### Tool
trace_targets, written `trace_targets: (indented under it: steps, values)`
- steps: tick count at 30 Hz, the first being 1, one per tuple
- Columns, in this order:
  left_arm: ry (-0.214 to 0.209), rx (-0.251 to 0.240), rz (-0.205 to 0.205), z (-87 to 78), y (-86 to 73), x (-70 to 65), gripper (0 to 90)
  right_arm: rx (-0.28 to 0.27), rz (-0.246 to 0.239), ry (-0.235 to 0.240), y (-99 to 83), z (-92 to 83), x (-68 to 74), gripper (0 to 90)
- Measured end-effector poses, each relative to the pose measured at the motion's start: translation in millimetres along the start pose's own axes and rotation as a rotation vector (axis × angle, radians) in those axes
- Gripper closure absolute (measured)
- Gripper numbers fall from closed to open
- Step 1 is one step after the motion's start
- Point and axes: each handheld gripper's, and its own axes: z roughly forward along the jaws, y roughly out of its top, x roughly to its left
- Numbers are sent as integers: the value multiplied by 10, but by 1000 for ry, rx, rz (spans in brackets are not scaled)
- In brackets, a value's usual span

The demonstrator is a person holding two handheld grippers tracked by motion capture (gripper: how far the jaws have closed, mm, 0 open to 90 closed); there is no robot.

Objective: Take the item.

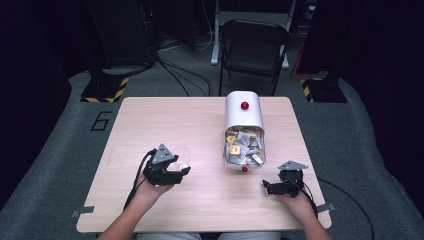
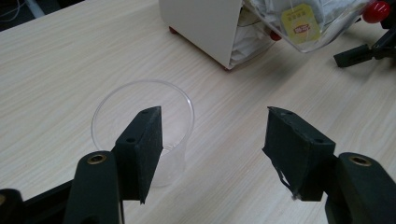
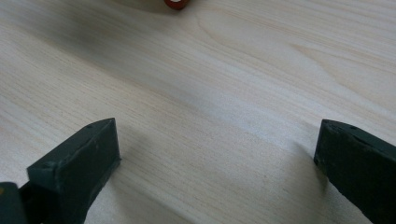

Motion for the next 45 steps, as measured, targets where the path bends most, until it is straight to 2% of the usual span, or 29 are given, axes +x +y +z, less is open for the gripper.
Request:
trace_targets:
  steps: [5, 11, 12, 15, 18, 26, 45]
  values:
    - [-8, -4, -2, 1, 96, -23, 368, 0, -2, 0, 0, 0, -2, 0]
    - [-19, -9, 13, 12, 205, -66, 373, 0, -2, -1, 0, 0, -2, 0]
    - [-32, -2, 24, 16, 253, -78, 374, -1, -2, 0, 0, 0, -2, 0]
    - [-37, -16, 22, 31, 294, -110, 380, 0, -1, 0, 0, 0, -1, 0]
    - [-56, -19, 43, 59, 376, -168, 382, -1, -2, -3, 0, 0, -1, 0]
    - [-74, -16, 80, 137, 512, -271, 382, 0, -2, 0, 0, 0, -2, 0]
    - [-120, -32, 103, 290, 762, -437, 388, 0, -2, -3, 0, 0, -1, 0]
